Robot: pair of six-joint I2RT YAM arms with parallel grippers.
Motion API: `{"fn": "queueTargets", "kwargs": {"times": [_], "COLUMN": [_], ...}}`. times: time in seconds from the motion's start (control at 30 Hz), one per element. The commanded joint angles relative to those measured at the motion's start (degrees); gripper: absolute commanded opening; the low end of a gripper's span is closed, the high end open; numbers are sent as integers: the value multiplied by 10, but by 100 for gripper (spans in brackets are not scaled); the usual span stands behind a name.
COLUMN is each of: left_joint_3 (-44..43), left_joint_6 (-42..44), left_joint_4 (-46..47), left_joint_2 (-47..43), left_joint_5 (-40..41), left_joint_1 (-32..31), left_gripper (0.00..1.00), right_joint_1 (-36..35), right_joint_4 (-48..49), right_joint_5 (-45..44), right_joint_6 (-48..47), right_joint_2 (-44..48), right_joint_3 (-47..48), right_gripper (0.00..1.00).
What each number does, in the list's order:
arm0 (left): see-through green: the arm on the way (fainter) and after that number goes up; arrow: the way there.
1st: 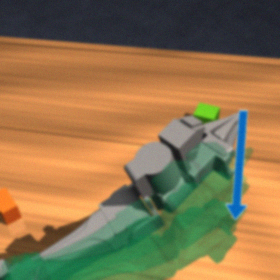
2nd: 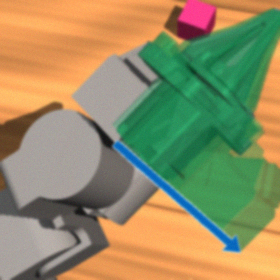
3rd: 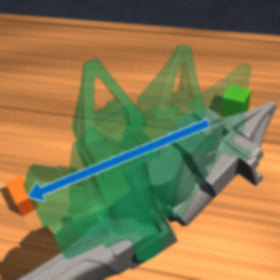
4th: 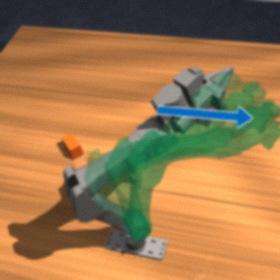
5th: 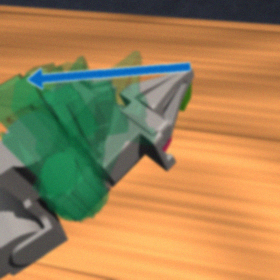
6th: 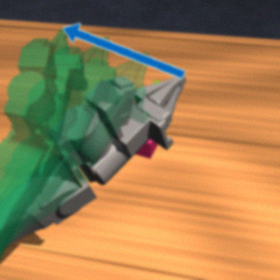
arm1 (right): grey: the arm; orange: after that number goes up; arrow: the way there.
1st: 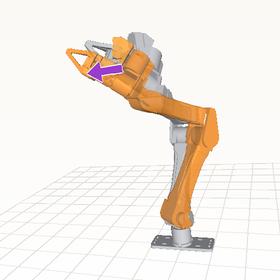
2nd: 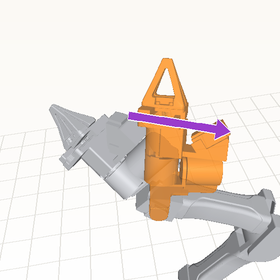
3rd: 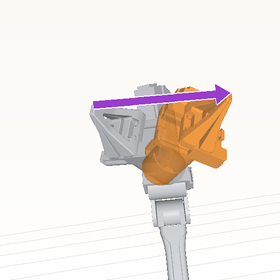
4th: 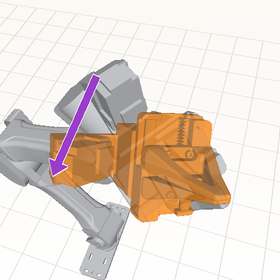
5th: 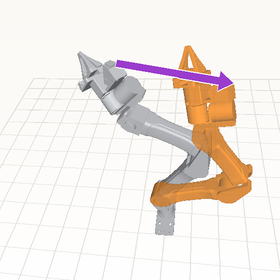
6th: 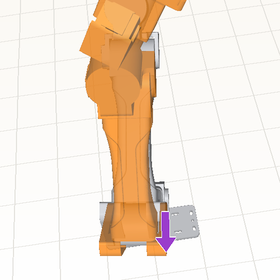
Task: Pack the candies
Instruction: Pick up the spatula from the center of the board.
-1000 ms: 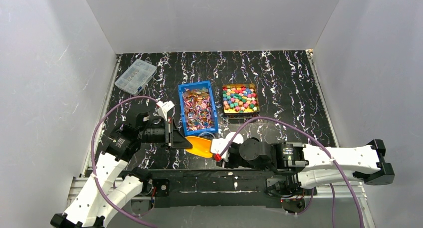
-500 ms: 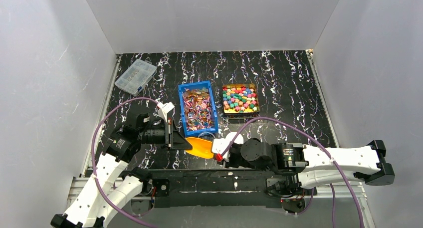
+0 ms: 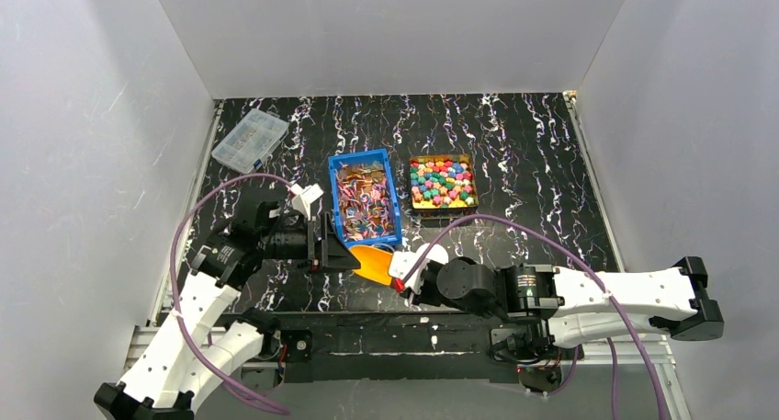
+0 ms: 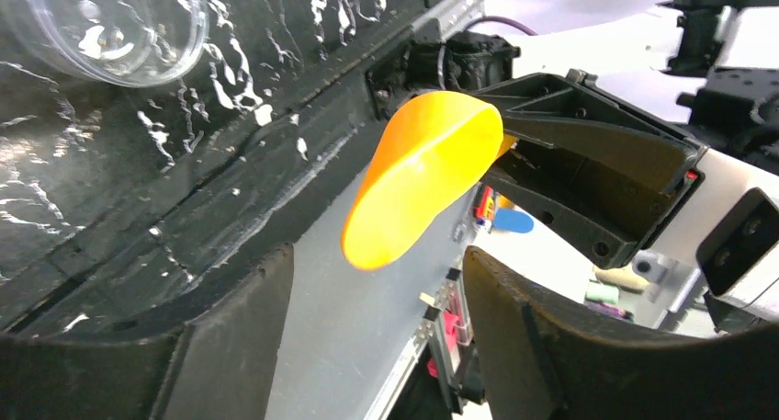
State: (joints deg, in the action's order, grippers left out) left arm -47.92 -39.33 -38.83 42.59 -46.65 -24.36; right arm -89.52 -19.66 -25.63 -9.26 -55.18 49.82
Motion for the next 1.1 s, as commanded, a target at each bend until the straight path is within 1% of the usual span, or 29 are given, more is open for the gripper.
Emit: {"fn": "queueTargets", "kwargs": {"times": [0.0, 0.13, 0.27, 0.4, 0.5, 0.63, 0.8, 0.93, 1.07], "left_joint_3": [-56, -86, -107, -124, -137, -137, -152, -187, -209], "left_joint_6": [57, 100, 123, 136, 144, 146, 150, 157, 158], "left_joint_4": [-52, -87, -95, -77, -60, -24, 10, 11, 21], "left_joint_2": [15, 37, 66, 108, 148, 200, 270, 328, 364], "left_joint_5": [78, 185, 287, 335, 351, 368, 383, 370, 355], "left_joint_1": [-2, -2, -2, -2, -2, -1, 6, 18, 36], "left_gripper": [69, 74, 84, 88, 89, 89, 88, 84, 75], "right_joint_1": [-4, -1, 7, 22, 45, 78, 99, 103, 112], "right_joint_4": [-27, -57, -103, -149, -171, -180, -192, -179, -162], "right_joint_5": [-64, -96, -119, -131, -123, -96, -71, -53, -34], "right_joint_6": [31, 60, 88, 136, 163, 175, 187, 195, 220], "right_joint_2": [0, -16, -47, -76, -93, -118, -150, -152, -154], "right_joint_3": [33, 52, 80, 116, 135, 157, 188, 181, 165], "right_gripper": [1, 1, 1, 1, 1, 1, 1, 1, 1]}}
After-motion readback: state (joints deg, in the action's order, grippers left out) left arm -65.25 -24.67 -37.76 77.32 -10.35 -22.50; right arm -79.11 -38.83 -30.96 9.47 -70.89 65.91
